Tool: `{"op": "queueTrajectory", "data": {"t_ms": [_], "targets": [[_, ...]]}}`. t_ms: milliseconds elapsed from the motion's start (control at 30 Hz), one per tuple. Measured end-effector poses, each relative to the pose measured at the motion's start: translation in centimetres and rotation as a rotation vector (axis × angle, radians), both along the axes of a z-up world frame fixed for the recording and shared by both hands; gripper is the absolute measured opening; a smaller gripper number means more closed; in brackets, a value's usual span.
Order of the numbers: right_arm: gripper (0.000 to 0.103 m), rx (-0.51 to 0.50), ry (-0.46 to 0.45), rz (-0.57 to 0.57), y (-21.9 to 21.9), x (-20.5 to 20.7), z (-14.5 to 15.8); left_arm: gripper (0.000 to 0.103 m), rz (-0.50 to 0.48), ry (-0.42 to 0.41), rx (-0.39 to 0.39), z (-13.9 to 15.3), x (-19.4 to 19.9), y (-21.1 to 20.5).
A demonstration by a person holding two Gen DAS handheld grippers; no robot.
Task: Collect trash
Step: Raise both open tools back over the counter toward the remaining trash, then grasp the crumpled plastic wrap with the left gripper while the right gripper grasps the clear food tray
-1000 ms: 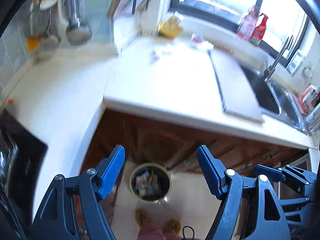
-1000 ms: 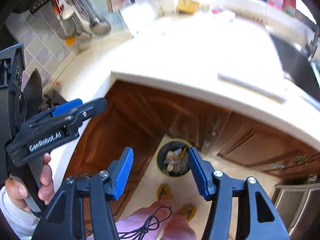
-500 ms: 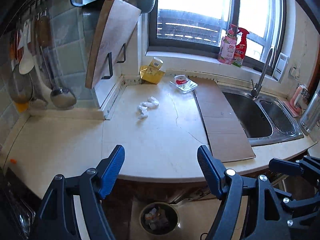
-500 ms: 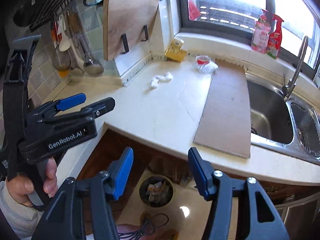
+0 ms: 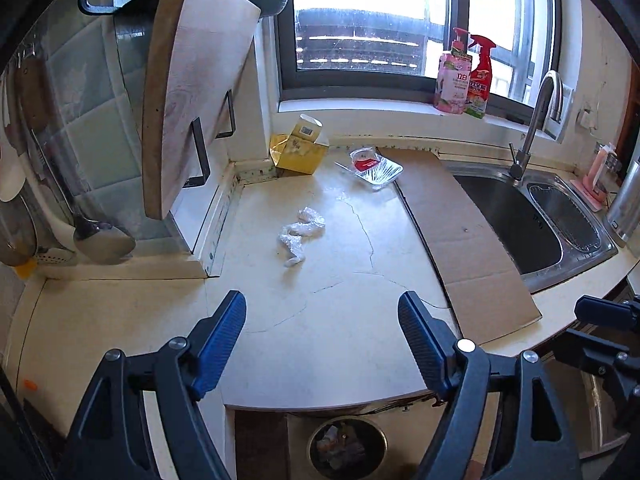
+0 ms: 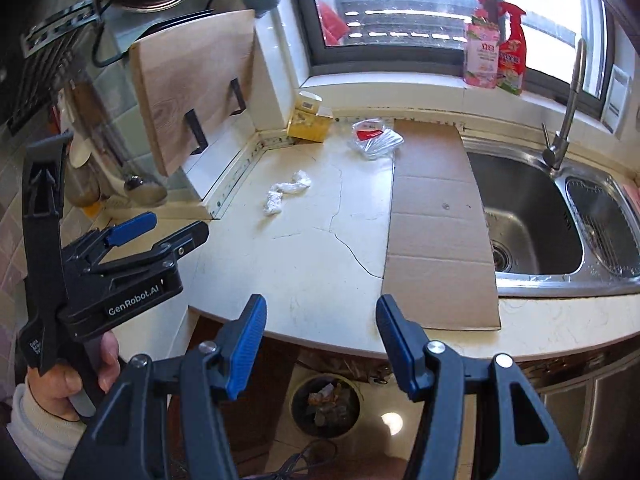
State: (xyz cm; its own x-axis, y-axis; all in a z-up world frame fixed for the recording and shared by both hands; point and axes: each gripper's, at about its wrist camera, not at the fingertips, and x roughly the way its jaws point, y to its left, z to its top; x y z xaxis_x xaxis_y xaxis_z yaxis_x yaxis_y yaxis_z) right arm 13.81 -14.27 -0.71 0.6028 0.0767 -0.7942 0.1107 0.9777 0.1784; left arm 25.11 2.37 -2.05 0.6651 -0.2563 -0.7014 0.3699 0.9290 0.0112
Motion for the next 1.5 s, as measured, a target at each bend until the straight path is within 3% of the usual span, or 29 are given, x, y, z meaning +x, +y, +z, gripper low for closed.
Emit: {"op": "queueTrajectory", "data": {"t_ms": [333,500,867,1033,1233,1500], "targets": [[0.057,0.13,0.042,0.013,-3.9,8.6,-1.4,0.078,0.077,0.053,0.043,-3.2,6.2,-0.5],[0.057,0.213,0.067,0.039,-5.9,14.7,-2.6,0.078,0.137,0.126,0.077,-5.3,11.1,-1.3],[0.057,0.4,0.155,-0.05,-12.4,28.1,-9.4,0.078,0.261,0.318,0.074,-11.5,21.3,-4.8],[0.057,0.458,0.17,-0.15,-14.4,31.6,-12.7,0.078,0.326,0.368,0.083,-13.1,24.4,-5.4],[0.057,0.516,0.191,-0.238,-16.3,34.3,-15.5,0.078,0.396,0.438,-0.057,-13.9,27.5,-5.2],[0.057,0.482,0.14,-0.251,-16.9,36.7,-15.9,0.078,0.489,0.452,-0.058,-15.1,29.5,-6.1]]}}
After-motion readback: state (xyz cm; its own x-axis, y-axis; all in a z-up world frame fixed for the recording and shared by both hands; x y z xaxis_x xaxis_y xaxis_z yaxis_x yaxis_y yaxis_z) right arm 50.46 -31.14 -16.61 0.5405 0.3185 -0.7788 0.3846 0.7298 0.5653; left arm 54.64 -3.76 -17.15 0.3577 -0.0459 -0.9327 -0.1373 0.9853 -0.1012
